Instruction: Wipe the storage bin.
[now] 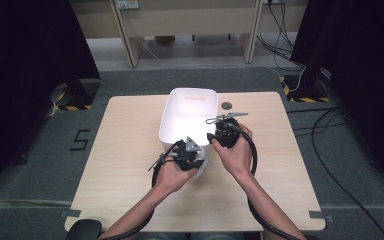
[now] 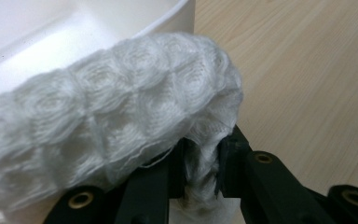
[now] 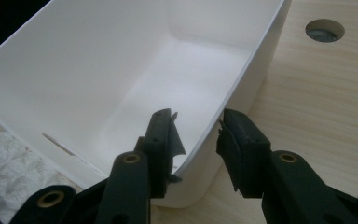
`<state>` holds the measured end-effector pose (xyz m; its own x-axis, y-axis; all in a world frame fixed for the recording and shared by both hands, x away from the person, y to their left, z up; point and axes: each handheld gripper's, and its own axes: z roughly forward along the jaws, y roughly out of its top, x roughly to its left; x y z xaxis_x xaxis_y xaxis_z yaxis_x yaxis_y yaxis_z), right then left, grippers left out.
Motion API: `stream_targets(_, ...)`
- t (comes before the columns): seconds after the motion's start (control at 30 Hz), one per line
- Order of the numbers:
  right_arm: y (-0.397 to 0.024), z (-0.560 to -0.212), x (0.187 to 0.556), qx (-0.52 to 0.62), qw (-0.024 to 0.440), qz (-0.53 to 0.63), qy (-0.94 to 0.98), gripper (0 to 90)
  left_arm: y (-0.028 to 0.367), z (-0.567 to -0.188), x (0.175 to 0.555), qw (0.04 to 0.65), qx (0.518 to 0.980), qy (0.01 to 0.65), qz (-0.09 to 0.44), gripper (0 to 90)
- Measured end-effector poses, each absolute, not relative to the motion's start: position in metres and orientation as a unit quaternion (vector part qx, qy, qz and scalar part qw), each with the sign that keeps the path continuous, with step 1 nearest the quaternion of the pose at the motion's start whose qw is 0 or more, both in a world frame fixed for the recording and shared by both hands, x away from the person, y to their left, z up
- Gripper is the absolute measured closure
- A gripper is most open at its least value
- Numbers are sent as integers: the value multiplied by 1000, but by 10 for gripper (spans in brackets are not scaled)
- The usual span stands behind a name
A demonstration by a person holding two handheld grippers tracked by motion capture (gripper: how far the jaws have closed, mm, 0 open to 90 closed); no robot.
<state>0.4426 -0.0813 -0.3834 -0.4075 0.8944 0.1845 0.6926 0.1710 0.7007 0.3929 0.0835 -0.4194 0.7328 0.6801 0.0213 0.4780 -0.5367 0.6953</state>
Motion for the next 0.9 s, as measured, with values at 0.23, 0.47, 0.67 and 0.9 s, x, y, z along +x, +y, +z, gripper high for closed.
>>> stream_targets(0.23,-80,-382,441,530,139,367,751,665,81,-418,393,345,864,335,146,764)
stream_targets(0.47,-80,-383,441,528,141,367,752,662,71,-413,391,345,869,322,145,764)
stream_targets(0.67,-80,-383,441,528,142,367,752,660,69,-414,393,345,869,324,144,764)
stream_targets(0.9,-79,-383,441,528,142,368,752,658,69,-418,395,341,870,326,143,764)
